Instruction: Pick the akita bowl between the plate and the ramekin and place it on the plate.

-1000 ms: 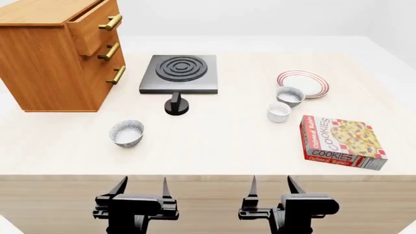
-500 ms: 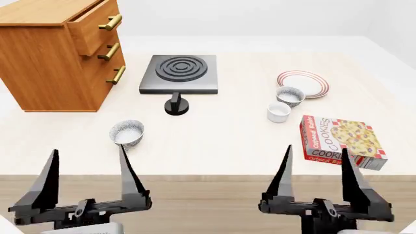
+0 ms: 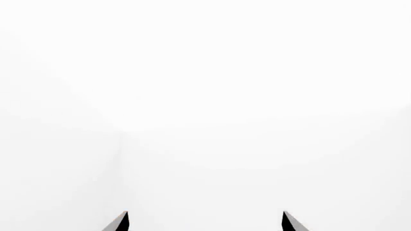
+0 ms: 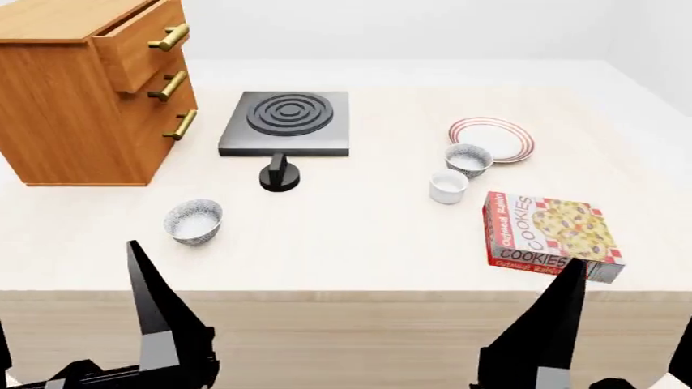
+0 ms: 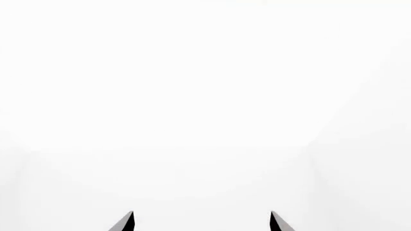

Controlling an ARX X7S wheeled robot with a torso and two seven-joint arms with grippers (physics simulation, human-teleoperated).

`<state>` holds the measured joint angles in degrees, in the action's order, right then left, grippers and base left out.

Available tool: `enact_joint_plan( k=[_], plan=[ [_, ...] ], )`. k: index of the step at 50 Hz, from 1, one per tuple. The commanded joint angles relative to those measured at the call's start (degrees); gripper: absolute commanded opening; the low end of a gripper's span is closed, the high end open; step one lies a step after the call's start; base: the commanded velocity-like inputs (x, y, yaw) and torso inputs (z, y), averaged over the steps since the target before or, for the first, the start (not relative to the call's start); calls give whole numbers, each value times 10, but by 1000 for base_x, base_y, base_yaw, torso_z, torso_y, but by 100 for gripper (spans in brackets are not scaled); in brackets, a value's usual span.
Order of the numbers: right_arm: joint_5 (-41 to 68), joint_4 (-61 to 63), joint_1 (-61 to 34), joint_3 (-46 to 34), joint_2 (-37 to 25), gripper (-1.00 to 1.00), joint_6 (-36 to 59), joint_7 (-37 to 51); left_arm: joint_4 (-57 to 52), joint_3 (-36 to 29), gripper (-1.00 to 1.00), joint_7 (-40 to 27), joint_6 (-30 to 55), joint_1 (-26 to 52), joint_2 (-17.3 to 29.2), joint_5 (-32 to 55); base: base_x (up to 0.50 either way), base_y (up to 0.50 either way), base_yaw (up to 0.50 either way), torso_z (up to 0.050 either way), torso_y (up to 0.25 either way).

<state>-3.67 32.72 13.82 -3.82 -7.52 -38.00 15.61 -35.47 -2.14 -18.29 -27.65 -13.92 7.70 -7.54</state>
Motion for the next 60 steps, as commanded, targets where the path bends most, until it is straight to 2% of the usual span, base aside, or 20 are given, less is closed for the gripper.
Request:
enact_joint_plan(
  k=[1,44,53,60],
  plan=[
    [3,10,4,8,1,100,-12,1,-12,14,100,5,-8,-3,-6,-4,0,-500,0,0,0],
    [3,10,4,-13,-21,100,2,25,-5,-8,100,-20,-10,-5,17,-17,0,-500,0,0,0],
    [24,28,-2,-22,-29,100,49,24,-6,-12,100,-24,-6,-5,21,-18,22,0,0,0,0],
    [0,32,-2,-28,-31,100,59,22,-6,-15,100,-27,-5,-3,24,-19,495,0,0,0,0]
  ],
)
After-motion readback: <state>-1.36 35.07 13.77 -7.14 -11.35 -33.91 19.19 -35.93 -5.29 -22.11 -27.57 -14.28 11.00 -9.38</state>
